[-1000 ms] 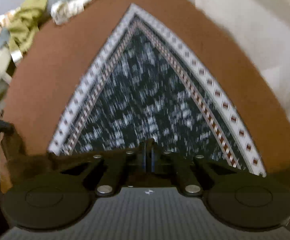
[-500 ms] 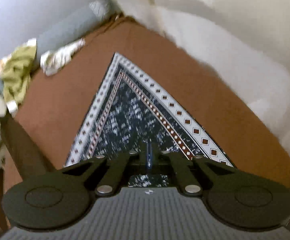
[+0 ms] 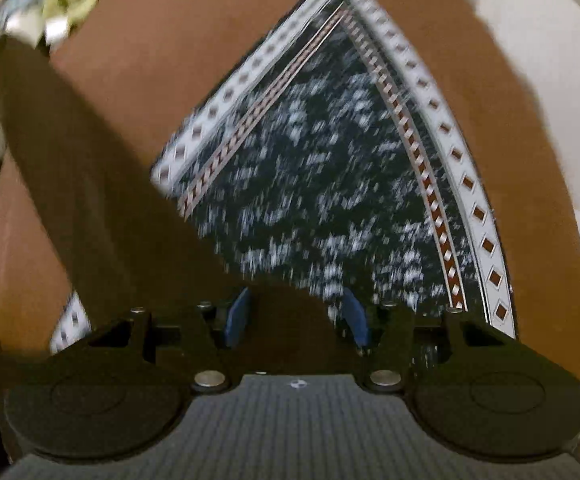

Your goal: Fold clothes

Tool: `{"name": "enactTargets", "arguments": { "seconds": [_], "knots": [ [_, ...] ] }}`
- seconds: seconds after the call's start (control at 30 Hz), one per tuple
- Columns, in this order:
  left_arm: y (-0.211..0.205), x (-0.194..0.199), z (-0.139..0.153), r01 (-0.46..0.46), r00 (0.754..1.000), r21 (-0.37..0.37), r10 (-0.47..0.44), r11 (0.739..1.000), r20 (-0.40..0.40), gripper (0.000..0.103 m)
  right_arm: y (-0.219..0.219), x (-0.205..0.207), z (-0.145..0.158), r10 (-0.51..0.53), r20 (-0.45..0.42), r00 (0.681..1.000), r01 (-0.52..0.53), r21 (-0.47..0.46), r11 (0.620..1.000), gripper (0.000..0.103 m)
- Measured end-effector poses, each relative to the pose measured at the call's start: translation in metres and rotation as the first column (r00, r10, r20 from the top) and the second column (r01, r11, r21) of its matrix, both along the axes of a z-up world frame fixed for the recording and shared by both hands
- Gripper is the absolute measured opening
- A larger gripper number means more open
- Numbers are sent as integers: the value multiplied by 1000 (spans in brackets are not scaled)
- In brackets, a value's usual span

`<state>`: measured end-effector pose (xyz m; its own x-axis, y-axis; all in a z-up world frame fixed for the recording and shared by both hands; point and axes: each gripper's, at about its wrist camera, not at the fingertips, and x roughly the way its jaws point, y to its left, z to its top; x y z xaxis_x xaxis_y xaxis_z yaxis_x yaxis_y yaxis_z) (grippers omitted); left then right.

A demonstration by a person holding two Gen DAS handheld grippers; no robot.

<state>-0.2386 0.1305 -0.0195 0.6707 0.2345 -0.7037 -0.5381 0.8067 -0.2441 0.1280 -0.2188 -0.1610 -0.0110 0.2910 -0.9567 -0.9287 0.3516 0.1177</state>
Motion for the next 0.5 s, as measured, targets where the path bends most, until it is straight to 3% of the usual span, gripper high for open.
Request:
{"name": "enactTargets", "arguments": {
  "seconds": [0.17, 0.33, 0.5],
  "knots": [
    [0, -6, -10, -19, 1000, -24, 19, 1000, -17, 0, -3, -4, 2, 55, -10, 998, -56, -61, 997, 54],
    [-2, -11, -12, -23, 999, -22, 22, 1000, -25, 0, 3, 8, 19, -19, -9, 1000, 19, 49, 999, 56],
    [-2, -18, -11, -37, 999, -16, 36, 999, -28, 0, 19, 7, -3, 26, -19, 999, -27, -28, 999, 59]
  ]
}}
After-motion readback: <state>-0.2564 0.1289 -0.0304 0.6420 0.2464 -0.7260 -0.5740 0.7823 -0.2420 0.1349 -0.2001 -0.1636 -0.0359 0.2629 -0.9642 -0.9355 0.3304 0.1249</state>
